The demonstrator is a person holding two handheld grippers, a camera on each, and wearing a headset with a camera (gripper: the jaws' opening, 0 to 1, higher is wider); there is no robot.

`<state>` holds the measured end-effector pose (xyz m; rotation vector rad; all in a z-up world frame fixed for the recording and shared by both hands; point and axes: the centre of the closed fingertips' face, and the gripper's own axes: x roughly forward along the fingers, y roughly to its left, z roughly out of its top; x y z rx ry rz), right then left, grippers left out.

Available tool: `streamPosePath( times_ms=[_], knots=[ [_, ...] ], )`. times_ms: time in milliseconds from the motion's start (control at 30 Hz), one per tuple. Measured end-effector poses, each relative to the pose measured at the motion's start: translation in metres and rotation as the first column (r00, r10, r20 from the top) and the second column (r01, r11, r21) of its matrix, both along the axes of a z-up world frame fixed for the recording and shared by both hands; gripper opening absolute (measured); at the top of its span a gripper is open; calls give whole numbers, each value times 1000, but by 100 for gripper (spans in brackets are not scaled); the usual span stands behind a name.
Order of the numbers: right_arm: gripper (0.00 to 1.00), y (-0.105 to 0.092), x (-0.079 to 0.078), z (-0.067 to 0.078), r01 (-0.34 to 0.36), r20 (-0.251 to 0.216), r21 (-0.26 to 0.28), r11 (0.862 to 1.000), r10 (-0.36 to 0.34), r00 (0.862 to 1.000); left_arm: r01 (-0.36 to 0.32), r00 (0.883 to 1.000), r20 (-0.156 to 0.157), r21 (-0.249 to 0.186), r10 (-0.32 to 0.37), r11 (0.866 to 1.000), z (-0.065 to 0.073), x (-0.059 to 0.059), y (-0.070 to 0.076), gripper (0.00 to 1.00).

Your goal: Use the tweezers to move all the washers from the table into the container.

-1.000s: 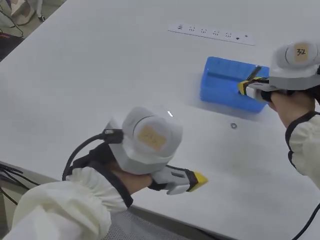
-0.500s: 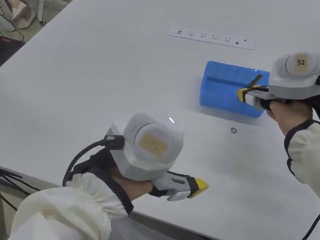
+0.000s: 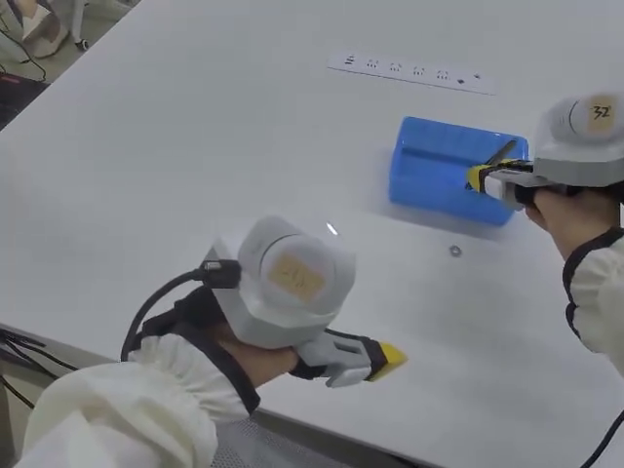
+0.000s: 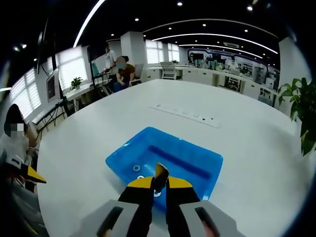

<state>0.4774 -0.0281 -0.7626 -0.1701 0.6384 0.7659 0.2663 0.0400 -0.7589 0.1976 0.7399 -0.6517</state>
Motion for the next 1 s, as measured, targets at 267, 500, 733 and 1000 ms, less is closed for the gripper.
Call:
streamPosePath(
  times_ms=[267, 500, 733, 1000],
  knots=[
    [5, -6, -6, 24, -9, 42, 50, 999, 7, 999, 5, 1000, 1, 0, -5, 1000, -1, 0, -2, 78],
    [5, -2, -23, 36, -38, 48, 81, 996, 34, 998, 3, 1000, 2, -1, -3, 1000, -1, 0, -2, 78],
    [5, 1, -50, 34, -80, 21, 85, 993, 79, 997, -2, 1000, 3, -4, 2, 1000, -1, 0, -2, 78],
    [5, 3, -74, 7, -146, -22, 5, 989, 146, 989, -4, 1000, 2, -2, 4, 1000, -2, -1, -1, 78]
  ],
)
